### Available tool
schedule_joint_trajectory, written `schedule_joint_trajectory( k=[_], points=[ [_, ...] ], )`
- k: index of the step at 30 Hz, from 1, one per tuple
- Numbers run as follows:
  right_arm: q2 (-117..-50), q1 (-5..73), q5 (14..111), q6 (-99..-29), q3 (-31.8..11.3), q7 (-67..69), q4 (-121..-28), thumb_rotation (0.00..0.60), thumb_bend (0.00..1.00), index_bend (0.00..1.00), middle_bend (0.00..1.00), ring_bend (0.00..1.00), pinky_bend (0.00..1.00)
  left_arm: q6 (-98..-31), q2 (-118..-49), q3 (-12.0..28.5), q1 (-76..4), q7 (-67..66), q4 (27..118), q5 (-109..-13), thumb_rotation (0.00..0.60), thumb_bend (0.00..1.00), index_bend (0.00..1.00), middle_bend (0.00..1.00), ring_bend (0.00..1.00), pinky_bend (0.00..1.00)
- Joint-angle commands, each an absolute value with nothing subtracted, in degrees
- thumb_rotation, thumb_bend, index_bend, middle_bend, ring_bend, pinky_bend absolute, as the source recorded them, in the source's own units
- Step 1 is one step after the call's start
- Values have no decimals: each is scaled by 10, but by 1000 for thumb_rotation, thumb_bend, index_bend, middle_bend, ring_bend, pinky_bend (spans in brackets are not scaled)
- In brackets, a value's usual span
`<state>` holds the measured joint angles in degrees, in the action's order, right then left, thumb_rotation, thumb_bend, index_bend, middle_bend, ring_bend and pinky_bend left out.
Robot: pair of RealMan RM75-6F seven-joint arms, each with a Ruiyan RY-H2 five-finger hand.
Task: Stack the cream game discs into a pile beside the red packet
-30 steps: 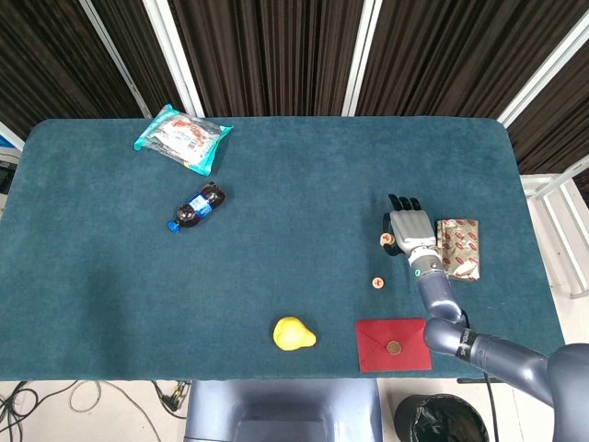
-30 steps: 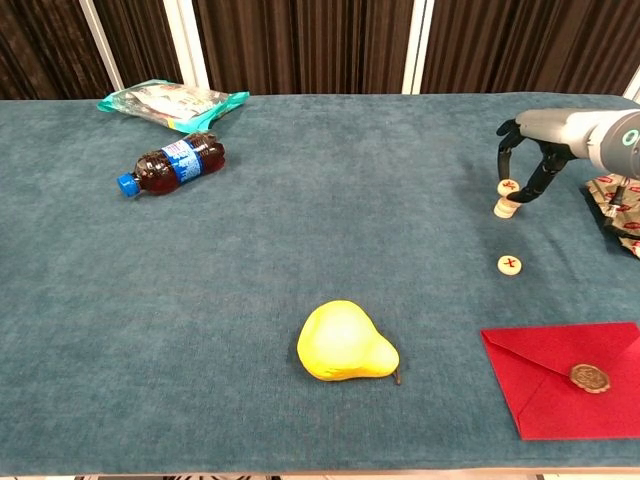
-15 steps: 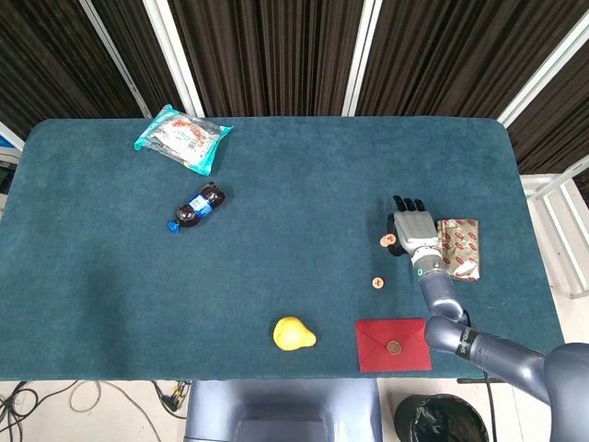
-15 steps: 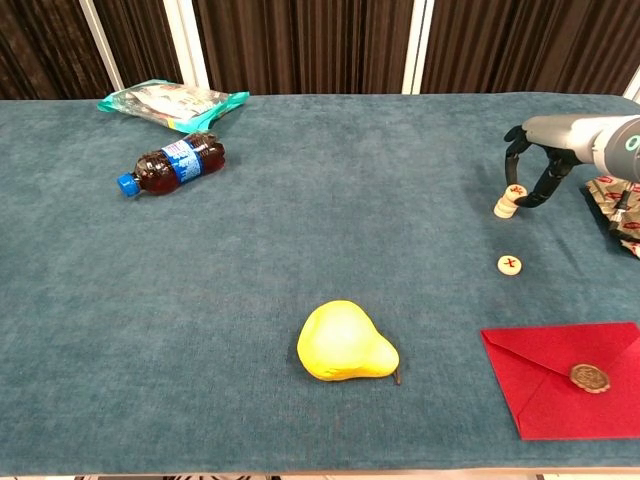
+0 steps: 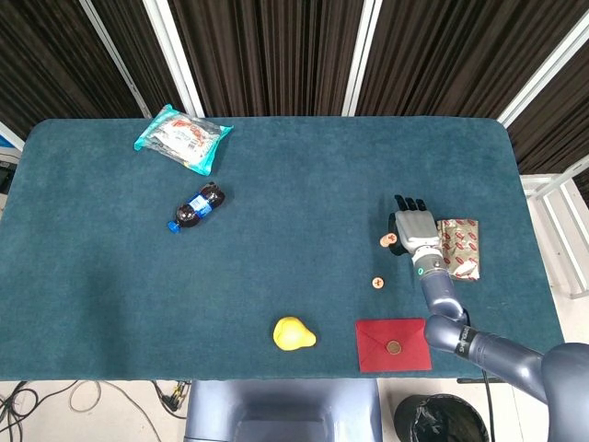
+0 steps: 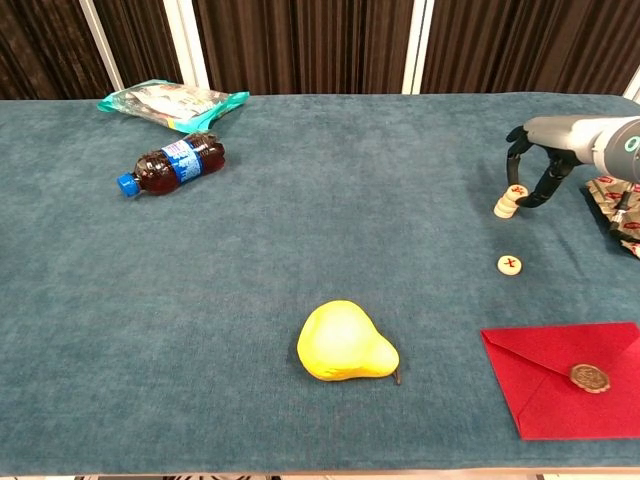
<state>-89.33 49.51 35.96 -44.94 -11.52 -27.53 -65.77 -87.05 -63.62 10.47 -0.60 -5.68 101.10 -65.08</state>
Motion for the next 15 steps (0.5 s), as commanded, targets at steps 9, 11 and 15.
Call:
schedule_joint_trajectory(
  k=[9,11,15],
  points=[
    [-896,496,357,-448,-114,-279,-656,600,412,469,0,0,0,-869,-636,104,-6,-55,1011,-651,600,631,51,0,0,0],
    [-895,496,358,-448,-114,-278,-657,600,412,459,0,0,0,-869,-636,105,-6,-56,1010,-650,600,631,51,0,0,0],
    [-896,496,360,-450,-115,-276,-658,600,412,450,0,0,0,-869,-636,104,-6,-56,1010,-650,600,631,51,0,0,0]
  ],
)
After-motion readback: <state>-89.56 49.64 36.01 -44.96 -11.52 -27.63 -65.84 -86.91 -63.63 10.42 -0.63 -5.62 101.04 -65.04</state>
